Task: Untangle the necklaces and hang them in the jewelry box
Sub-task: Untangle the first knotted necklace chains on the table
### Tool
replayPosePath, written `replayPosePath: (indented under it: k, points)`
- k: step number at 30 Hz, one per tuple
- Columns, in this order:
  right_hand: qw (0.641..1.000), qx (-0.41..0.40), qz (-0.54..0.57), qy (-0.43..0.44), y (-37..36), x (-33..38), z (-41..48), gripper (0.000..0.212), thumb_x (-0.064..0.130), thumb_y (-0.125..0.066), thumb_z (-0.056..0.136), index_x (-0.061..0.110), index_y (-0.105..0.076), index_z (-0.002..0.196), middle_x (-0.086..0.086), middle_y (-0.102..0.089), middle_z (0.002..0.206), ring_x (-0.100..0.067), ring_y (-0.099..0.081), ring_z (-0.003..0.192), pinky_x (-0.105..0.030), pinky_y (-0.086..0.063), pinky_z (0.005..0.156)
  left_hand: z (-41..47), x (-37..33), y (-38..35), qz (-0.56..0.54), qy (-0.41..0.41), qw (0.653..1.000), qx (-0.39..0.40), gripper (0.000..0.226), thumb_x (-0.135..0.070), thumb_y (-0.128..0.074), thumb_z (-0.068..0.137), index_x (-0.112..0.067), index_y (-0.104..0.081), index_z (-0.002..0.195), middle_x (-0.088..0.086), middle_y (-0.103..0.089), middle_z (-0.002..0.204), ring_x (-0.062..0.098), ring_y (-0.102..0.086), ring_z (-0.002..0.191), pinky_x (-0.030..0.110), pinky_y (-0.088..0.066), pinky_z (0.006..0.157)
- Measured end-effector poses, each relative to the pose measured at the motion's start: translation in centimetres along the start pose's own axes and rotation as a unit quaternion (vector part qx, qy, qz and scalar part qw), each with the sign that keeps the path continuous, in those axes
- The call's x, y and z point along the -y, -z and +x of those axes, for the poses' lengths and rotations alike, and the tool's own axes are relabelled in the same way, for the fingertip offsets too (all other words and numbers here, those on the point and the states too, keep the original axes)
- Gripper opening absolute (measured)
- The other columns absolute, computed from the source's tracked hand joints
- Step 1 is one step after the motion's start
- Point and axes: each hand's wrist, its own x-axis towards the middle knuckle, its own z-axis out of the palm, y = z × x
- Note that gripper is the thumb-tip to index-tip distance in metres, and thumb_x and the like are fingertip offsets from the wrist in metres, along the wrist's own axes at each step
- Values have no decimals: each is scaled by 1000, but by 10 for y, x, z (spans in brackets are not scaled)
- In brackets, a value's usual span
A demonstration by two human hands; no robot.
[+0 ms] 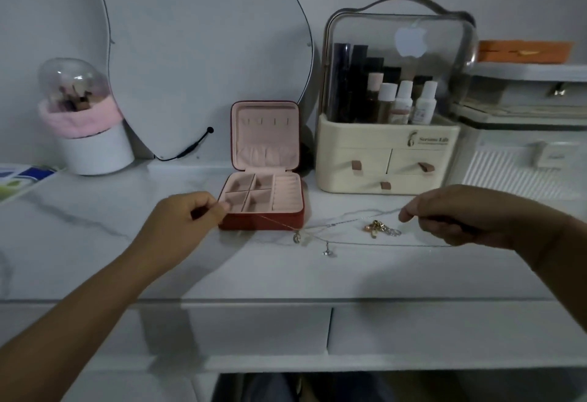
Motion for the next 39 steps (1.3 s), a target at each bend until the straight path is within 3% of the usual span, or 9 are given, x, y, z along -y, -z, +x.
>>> replayPosePath:
  k: [5,9,12,16,20,25,29,35,39]
  points:
    - [996,-68,-32,43,-22,-17,7,20,11,-53,93,3,-71,89,-2,-46,52,-7,-33,40,-18,-26,38,-17,32,2,158,-12,985,68,43,-42,-46,85,-6,-56,63,3,-58,61,17,-53,65,33,-44,63]
    - [988,-106,-89,73,-35,-28,13,17,10,-57,90,5,-71,83,-2,-51,51,-8,-38,41,-20,-30,40,-28,42,5,190,-26,977,92,50,-56,-33,76,-18,-64,67,-16,-70,99,7,-56,95,23,-44,77]
    - [977,-127,-139,100,-40,-34,17,16,12,-62,88,7,-71,76,-1,-55,49,-6,-41,39,-19,-34,41,-34,44,5,159,-17,982,97,40,-62,-39,71,-26,-57,66,-7,-55,134,11,-46,122,28,-37,92]
    - [953,-156,-223,137,-40,-32,18,16,26,-70,82,14,-72,73,-1,-64,56,-7,-50,46,-21,-42,48,-38,36,0,137,-18,986,89,27,-61,-51,76,-35,-57,83,-11,-28,153,12,-31,136,41,-34,105]
    - [941,-174,-246,156,-34,-26,9,12,24,-72,79,17,-72,70,9,-66,56,-6,-53,53,-16,-41,52,-32,34,-7,134,-25,989,60,18,-43,-60,85,-30,-61,98,-11,-18,157,15,-27,139,40,-31,108]
    - [957,-209,-116,167,-20,-26,3,10,13,-66,85,12,-71,77,-3,-58,55,-16,-51,54,-24,-45,54,-31,26,-11,120,-31,991,46,39,-55,-44,80,-29,-62,104,-8,-18,157,16,-27,139,39,-30,108]
    - [960,-225,-51,159,-19,-30,5,11,8,-65,86,9,-71,77,-4,-48,47,-13,-41,42,-22,-39,42,-34,23,-13,117,-27,992,41,46,-60,-40,80,-30,-62,106,-7,-16,158,18,-26,140,41,-29,109]
    - [963,-214,-85,140,-33,-45,13,13,13,-66,85,11,-71,73,-2,-47,45,-11,-35,41,-23,-32,42,-44,32,-17,106,-17,992,69,29,-51,-47,85,-36,-62,105,-8,-13,158,16,-24,141,39,-29,109]
    - [949,-237,-138,155,-43,-54,21,13,17,-69,83,15,-70,71,-6,-55,48,-7,-45,42,-24,-37,50,-46,34,-17,103,-3,990,93,38,-60,-42,80,-39,-61,106,-9,-14,158,14,-26,140,40,-31,108]
